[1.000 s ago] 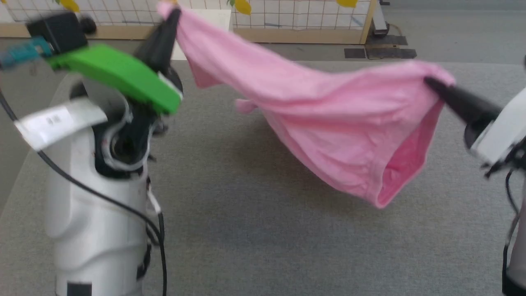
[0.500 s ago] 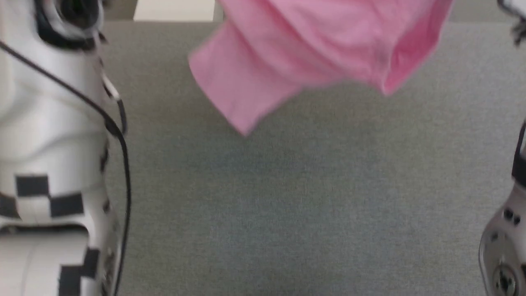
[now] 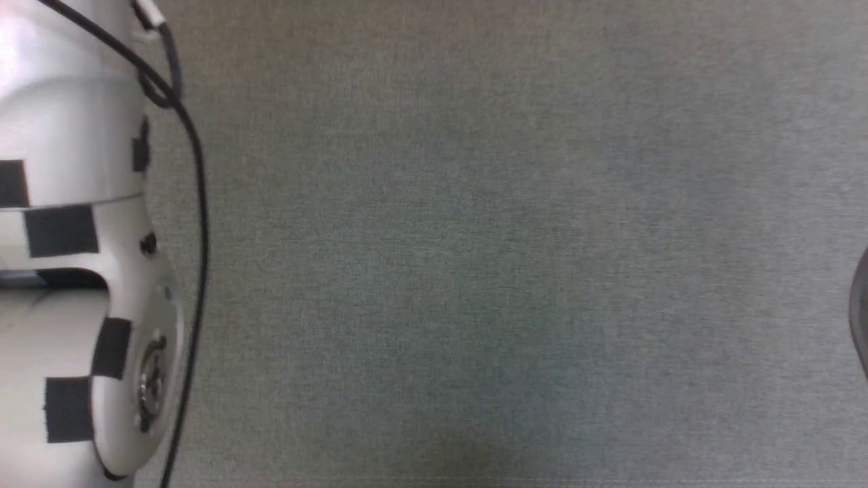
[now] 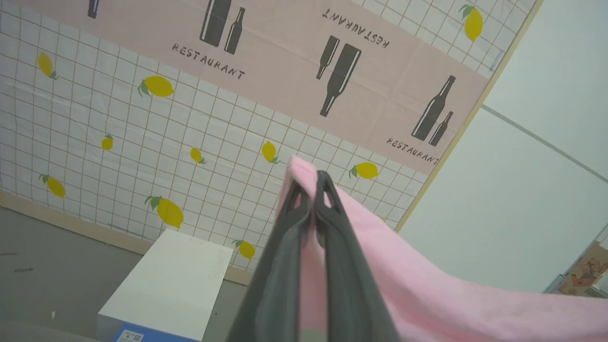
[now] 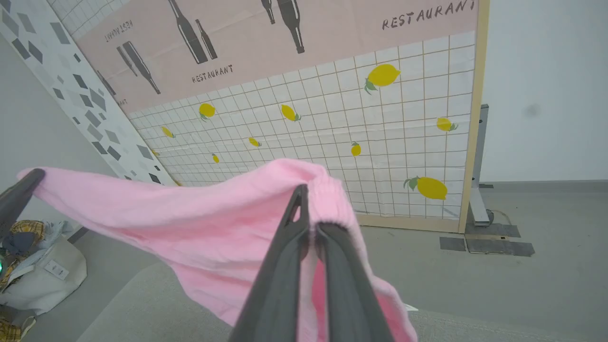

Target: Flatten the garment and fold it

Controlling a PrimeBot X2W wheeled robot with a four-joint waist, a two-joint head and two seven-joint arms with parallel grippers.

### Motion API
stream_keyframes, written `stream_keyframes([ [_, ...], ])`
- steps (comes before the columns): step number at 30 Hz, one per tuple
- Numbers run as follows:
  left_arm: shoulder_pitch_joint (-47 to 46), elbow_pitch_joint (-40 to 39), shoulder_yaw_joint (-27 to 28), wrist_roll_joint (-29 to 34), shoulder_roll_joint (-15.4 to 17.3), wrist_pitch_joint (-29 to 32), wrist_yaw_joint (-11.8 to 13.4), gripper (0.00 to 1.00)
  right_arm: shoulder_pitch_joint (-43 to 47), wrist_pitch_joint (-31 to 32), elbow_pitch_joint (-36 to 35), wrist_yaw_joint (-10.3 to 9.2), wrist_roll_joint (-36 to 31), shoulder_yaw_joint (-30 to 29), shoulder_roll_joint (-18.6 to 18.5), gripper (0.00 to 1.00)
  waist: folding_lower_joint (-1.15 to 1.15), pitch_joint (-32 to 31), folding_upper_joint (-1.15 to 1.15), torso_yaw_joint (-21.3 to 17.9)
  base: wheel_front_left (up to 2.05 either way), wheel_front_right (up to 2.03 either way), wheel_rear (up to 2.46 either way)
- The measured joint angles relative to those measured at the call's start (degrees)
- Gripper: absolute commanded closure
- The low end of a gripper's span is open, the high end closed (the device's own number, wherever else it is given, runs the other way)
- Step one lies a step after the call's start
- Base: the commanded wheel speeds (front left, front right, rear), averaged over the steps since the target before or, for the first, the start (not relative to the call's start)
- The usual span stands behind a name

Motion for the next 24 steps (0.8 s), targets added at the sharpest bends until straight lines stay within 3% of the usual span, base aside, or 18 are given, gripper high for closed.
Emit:
stream_keyframes([
  [5, 3.94, 2.42, -1.21, -1.82, -1.43, -2.25, -4.41, 1.00, 4.87, -0.97, -0.13, 0.00, 5.65, 3.35, -3.92, 1.00, 0.00, 2.08, 0.00, 1.93, 0.00, 0.00, 0.00],
  [11, 16.25, 3.04, -2.67, -5.45, -2.82, -5.39, -8.29, 1.00, 20.61, -0.43, -5.61, -0.01, 14.36, 8.92, -9.39, 1.00, -0.01, 0.49, 0.00, 4.14, 0.00, 0.00, 0.00],
  [16, 30.37, 1.27, -3.47, -7.79, -3.30, -6.51, -8.90, 1.00, 37.21, 1.10, -12.24, -0.01, 19.82, 11.29, -12.37, 1.00, -0.02, -3.80, 0.00, 5.53, 0.00, 0.00, 0.00],
  [24, 54.09, -6.50, -3.18, -11.91, -3.56, -5.49, -6.56, 1.00, 62.92, 4.52, -21.90, -0.01, 24.02, 8.50, -11.27, 1.00, -0.02, -13.52, 0.00, 6.61, 0.00, 0.00, 0.00],
])
